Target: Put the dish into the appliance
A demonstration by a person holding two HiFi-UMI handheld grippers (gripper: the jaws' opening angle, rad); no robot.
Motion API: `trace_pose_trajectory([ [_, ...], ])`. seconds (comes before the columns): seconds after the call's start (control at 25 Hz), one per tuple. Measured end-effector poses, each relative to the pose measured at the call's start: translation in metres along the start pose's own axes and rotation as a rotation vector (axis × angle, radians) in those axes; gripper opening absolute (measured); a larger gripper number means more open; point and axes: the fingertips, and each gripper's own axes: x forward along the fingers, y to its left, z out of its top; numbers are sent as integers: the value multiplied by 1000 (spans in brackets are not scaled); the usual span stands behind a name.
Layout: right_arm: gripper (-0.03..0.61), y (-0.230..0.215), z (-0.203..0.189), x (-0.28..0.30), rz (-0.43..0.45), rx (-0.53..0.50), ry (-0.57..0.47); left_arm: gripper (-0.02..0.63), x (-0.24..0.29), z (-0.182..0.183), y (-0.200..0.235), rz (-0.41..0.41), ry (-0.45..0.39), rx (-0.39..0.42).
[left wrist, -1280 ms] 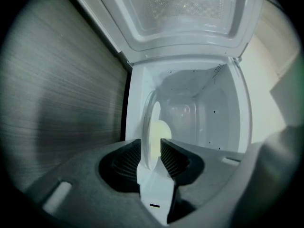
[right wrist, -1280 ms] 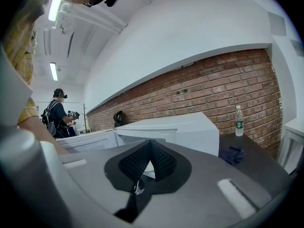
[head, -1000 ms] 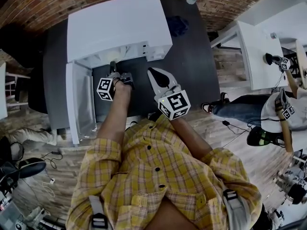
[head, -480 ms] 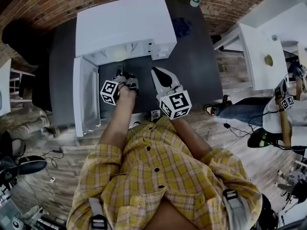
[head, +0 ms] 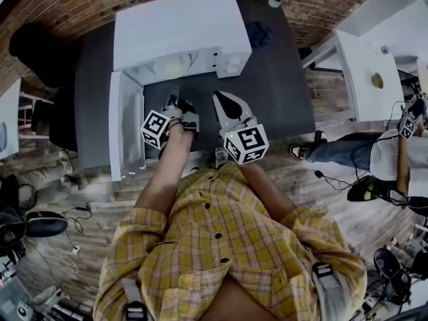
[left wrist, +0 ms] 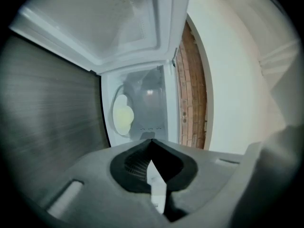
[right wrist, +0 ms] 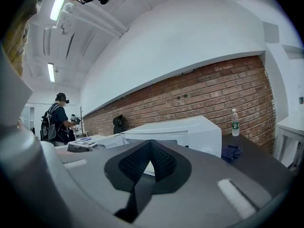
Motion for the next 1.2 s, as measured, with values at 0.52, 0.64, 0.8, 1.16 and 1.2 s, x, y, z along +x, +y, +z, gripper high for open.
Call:
trace_pose_trajectory([
  [0.52,5,13,5,-17,-15,-24,-3,-2,-41,-18,-50,-50,102,313],
  [0.64,5,16,8,-17,-10,-19,-7,-2,-48,-21,-64,-73,120,399],
  [0.8,5,19,11,-17,-5,-12,-15,-2,-57,-24,-84,-104,130,536],
  [1.16,5,24,15,-21,-7,5,-27,-2,-77,-33,-115,-152,125,848],
  [1.2,5,24,16,-21,-6,6,-30,-2,-80,-35,-119,-159,122,887],
])
